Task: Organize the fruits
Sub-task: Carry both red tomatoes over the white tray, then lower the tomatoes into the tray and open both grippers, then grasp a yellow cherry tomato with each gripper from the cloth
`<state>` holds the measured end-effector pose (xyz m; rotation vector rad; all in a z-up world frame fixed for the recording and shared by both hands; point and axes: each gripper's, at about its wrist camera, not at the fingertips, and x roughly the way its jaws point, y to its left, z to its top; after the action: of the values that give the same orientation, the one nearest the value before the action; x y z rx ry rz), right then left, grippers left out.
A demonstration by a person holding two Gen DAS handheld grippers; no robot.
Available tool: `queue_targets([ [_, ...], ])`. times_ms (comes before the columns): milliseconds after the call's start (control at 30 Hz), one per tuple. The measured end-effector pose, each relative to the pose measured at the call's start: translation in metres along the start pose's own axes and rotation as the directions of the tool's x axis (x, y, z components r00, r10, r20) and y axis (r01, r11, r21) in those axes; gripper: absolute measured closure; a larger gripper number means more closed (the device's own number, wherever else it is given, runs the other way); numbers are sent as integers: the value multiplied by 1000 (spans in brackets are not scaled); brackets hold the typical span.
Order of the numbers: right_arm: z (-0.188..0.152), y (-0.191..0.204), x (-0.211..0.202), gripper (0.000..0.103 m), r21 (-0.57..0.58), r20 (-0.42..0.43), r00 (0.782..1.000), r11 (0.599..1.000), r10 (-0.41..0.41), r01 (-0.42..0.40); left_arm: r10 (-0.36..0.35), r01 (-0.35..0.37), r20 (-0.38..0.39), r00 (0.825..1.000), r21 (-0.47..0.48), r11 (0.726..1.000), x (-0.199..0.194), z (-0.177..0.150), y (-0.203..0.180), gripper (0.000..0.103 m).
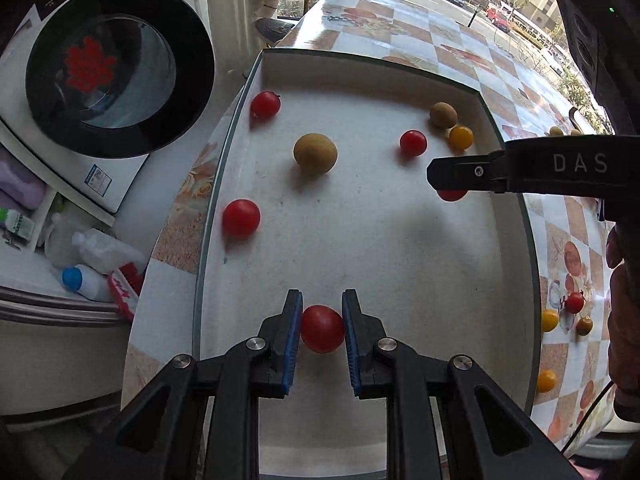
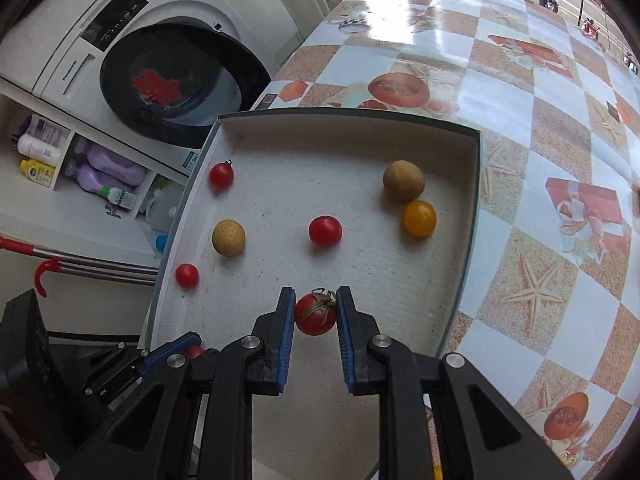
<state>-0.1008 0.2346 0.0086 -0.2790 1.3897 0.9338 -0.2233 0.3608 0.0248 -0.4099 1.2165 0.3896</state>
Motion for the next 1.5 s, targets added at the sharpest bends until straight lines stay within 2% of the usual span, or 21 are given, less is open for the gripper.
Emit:
queue_targets([
  [167,8,4,18,80,-9,-27,999,999,-33,33,2,-2,-8,1000,6,1000,3,-1,1,81],
  [367,10,8,22,80,-42,-23,998,997,-63,62,33,-32,-20,999,42,999,5,1,-7,80],
  [467,11,7,21,79,-35,-25,998,998,-54,53,23,-21,-24,999,63,998,5,1,-11,63],
  [500,12,6,21,79,-32,-25,999,998,-47,46,48,-47,-22,999,73,996,5,1,-13,38],
  [533,12,5,21,76,-26,-27,999,999,-36,35,76,-75,-6,997,80,994,4,-1,-14,26],
  [567,11,5,20,73,-21,-29,999,1000,-23,22,83,-83,4,997,86,993,3,-2,-14,26],
  [600,11,5,19,64,-21,-29,999,1000,-15,15,79,-79,-1,997,90,993,3,-2,-13,26],
  [633,11,7,20,50,-25,-26,999,999,-22,21,78,-77,-9,997,90,993,4,-3,-12,26],
  [700,8,8,17,30,-34,-14,999,998,-46,45,69,-66,-26,997,98,993,6,-4,-8,26],
  [867,6,5,0,27,-22,26,1000,1000,-14,14,70,-67,-19,997,148,987,6,-7,-6,26],
  [900,5,5,-6,23,-19,42,999,1000,-8,8,67,-64,-19,998,154,986,7,-7,-5,26],
  [1100,-7,-4,-49,22,19,139,990,1000,-3,0,72,-66,-21,997,206,976,7,-6,-8,26],
  [1267,-35,-34,-79,21,86,172,982,994,-79,65,75,-67,-28,997,229,971,4,-5,-18,26],
  [1500,-99,-96,-108,21,244,132,965,951,-228,192,24,-29,20,1000,325,945,-18,2,-64,26],
])
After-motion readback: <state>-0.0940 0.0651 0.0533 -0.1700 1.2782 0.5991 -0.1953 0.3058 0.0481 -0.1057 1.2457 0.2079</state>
